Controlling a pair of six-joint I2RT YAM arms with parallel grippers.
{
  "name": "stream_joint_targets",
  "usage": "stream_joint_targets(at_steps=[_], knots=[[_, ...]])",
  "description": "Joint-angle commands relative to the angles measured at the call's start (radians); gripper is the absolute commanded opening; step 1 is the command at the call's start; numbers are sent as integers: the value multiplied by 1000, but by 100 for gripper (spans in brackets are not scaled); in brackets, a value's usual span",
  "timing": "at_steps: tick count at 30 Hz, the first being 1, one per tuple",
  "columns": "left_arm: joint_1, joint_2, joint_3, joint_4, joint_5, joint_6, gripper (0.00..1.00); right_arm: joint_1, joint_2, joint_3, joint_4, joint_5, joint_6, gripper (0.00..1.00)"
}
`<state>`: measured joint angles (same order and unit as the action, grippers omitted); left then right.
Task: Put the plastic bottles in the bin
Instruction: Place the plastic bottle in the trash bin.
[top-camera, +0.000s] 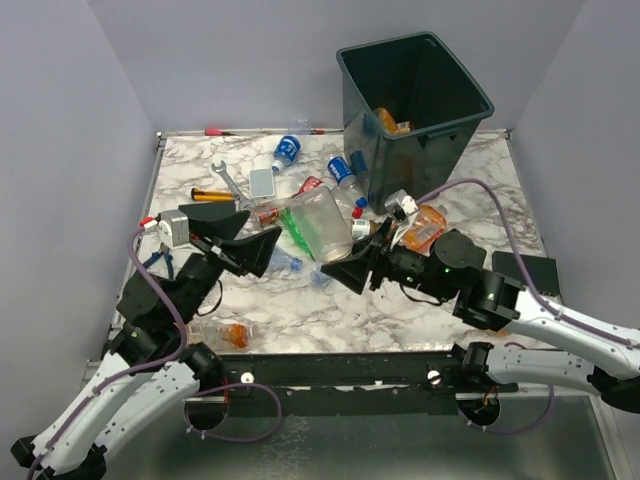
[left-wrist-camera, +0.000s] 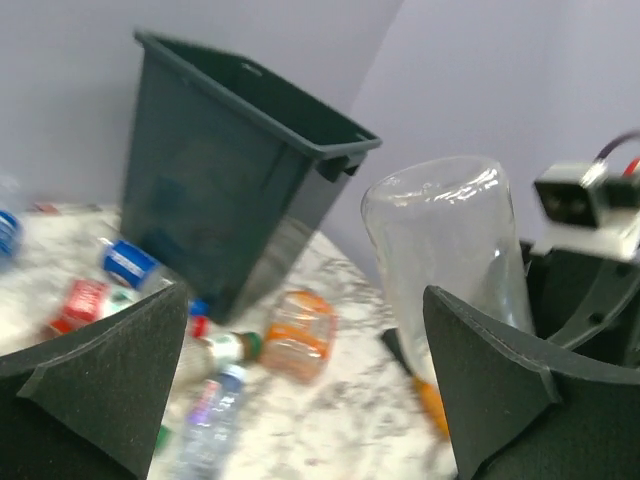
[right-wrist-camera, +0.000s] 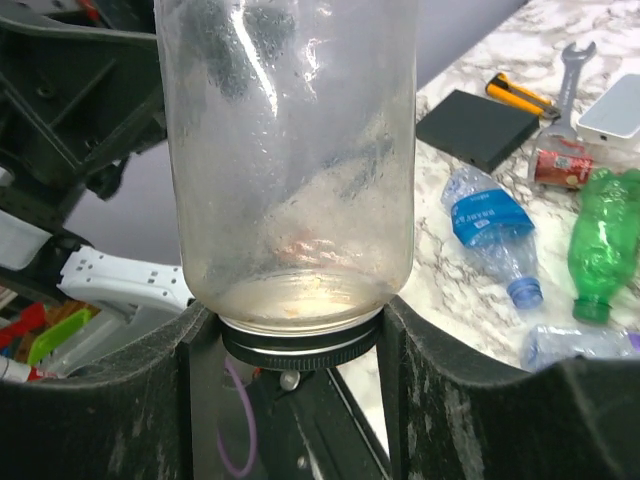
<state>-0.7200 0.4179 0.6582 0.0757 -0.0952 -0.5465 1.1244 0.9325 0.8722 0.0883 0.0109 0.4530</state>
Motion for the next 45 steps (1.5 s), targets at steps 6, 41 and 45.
stream_joint_targets(at_steps=[6, 41, 45], knots=[[1, 39, 154, -280, 258, 1085, 99, -1, 27, 329, -829, -42, 95, 1], [-122, 233, -27, -291, 104, 2011, 99, -207, 641, 865, -1089, -448, -146, 1], [-131, 254, -31, -253, 102, 2010, 99, -207, 628, 831, -1099, -455, -160, 1]])
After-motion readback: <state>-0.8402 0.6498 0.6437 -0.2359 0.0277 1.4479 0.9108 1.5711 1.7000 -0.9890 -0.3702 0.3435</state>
